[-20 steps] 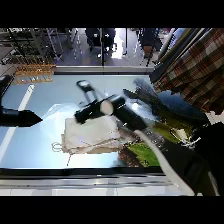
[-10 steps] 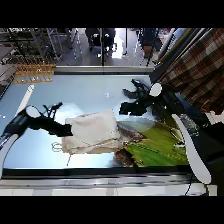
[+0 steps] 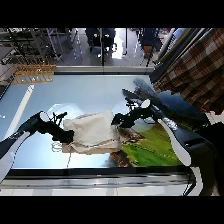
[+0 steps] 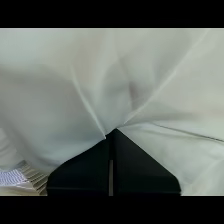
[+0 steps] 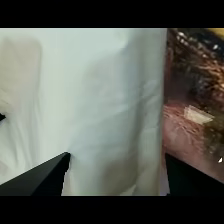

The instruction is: Fold the clothes and pants, and hang the long-sleeved shirts on hangers.

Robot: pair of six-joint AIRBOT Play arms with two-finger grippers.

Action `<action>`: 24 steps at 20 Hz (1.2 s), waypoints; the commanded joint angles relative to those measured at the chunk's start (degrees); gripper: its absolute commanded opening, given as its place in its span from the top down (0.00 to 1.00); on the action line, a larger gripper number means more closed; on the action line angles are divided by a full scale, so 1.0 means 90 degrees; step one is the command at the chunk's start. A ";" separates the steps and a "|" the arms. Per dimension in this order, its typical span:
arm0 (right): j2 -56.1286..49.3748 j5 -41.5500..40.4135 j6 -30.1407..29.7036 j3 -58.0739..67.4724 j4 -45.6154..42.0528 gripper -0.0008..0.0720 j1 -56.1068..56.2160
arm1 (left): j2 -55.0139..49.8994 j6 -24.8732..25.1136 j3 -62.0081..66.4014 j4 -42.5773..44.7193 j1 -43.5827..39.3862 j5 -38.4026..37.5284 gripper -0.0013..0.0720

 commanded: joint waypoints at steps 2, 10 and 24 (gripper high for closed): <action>-0.0379 -0.0015 -0.0250 -0.0017 0.0396 0.02 0.0117 | -0.0063 -0.0010 -0.0010 0.0180 0.0010 -0.0027 0.97; -0.0658 0.0464 -0.0282 -0.0017 0.0403 0.37 0.0639 | -0.0058 -0.0007 -0.0010 0.0175 0.0010 -0.0121 0.97; 0.2727 0.1899 0.0495 0.0835 -0.0287 0.97 -0.3351 | 0.3507 0.0588 0.1137 -0.0396 0.0478 -0.1479 0.97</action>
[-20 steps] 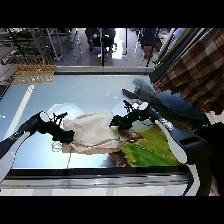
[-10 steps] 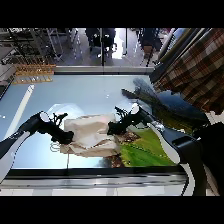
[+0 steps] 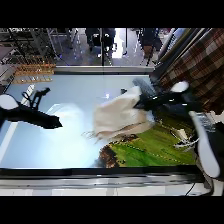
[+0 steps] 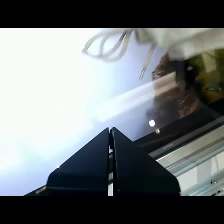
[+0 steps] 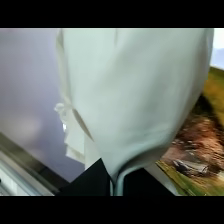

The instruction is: Fold the clothes and pants, and hang the long-sleeved shirts on hangers.

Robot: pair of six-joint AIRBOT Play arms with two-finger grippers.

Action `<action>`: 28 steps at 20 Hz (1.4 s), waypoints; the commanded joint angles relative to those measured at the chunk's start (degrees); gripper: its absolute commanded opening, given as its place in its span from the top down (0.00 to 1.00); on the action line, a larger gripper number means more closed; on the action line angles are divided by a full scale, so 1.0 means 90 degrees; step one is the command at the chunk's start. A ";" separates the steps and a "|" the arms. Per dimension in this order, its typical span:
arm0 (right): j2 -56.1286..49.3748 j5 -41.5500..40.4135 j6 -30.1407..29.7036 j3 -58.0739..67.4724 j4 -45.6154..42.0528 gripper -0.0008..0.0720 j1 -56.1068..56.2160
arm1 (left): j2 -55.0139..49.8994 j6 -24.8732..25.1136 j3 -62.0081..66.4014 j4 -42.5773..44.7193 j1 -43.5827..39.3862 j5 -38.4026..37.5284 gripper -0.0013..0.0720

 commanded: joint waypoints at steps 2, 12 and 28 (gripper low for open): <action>0.1579 0.0967 0.0357 0.0238 -0.0129 0.97 -0.2902 | 0.1127 0.0097 0.0080 -0.0010 0.0087 -0.0134 0.97; 0.2302 0.2518 -0.0238 -0.0886 -0.2827 0.97 -0.9156 | 0.0811 0.0117 -0.0034 0.0435 0.0090 -0.0083 0.97; 0.2283 -0.1166 -0.1294 -0.0469 0.1554 0.03 -0.8157 | 0.0559 -0.1940 -0.0032 0.5566 0.0216 0.0097 0.97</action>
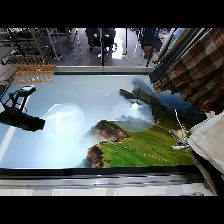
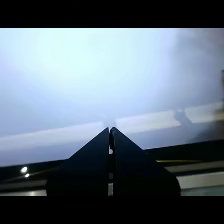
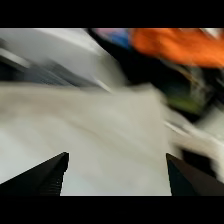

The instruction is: Fold the clothes and pants, and hang the long-sleeved shirts on hangers.

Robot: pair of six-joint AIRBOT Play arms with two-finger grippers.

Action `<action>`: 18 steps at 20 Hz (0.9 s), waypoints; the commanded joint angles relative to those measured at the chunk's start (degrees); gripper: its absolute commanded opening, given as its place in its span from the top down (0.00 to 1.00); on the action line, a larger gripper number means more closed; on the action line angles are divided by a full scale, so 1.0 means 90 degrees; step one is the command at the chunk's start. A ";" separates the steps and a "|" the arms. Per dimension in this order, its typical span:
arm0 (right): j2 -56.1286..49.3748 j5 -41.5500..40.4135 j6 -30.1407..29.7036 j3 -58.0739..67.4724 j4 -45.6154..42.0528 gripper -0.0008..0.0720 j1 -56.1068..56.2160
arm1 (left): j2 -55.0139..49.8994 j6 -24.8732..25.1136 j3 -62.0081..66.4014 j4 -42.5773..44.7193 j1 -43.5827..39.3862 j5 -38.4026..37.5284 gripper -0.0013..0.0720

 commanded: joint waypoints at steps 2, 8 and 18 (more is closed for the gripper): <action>-0.0002 0.0865 -0.0112 0.0393 0.2756 0.03 0.1644 | 0.0032 -0.1265 0.0000 0.2856 0.0372 0.0704 0.97; 0.0000 0.2089 -0.0182 0.0007 -0.0867 0.79 0.5532 | 0.0032 -0.1265 0.0000 0.2567 0.0500 0.1219 0.97; 0.0017 -0.2793 -0.0556 0.0546 -0.2067 0.96 0.6487 | 0.0032 -0.1263 -0.0002 0.2358 0.0498 0.1231 0.97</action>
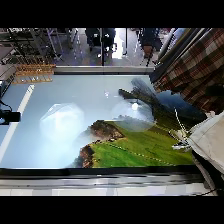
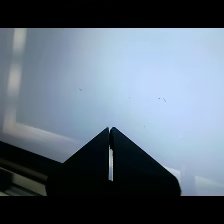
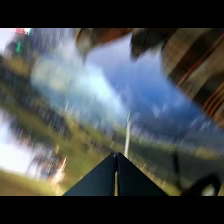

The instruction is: Fold the clothes and pants, and hang the long-sleeved shirts on hangers.

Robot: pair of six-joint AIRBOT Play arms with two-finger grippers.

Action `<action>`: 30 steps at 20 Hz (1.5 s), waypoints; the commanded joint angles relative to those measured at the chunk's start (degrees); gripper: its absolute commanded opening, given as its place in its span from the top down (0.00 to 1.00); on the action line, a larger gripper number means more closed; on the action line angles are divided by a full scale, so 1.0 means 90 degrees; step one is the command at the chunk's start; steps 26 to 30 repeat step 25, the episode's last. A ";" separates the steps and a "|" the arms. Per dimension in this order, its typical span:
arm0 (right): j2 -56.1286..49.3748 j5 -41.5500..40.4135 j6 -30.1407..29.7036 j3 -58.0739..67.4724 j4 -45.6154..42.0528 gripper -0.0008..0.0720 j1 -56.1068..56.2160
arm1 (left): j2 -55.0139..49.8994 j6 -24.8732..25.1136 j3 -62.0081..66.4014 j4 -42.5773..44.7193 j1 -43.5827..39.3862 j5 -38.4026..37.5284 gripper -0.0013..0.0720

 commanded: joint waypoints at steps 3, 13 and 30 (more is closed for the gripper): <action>0.0002 -0.2280 -0.0024 0.0056 -0.0182 0.96 0.0121 | 0.0005 -0.0010 0.0000 -0.0010 0.0005 0.0017 0.97; 0.0002 -0.2565 -0.0024 0.0053 -0.0182 0.96 0.0121 | 0.0002 -0.0010 0.0000 -0.0010 0.0007 0.0019 0.97; 0.0002 -0.2565 -0.0024 0.0053 -0.0182 0.96 0.0121 | 0.0005 -0.0010 0.0000 -0.0010 0.0005 0.0019 0.97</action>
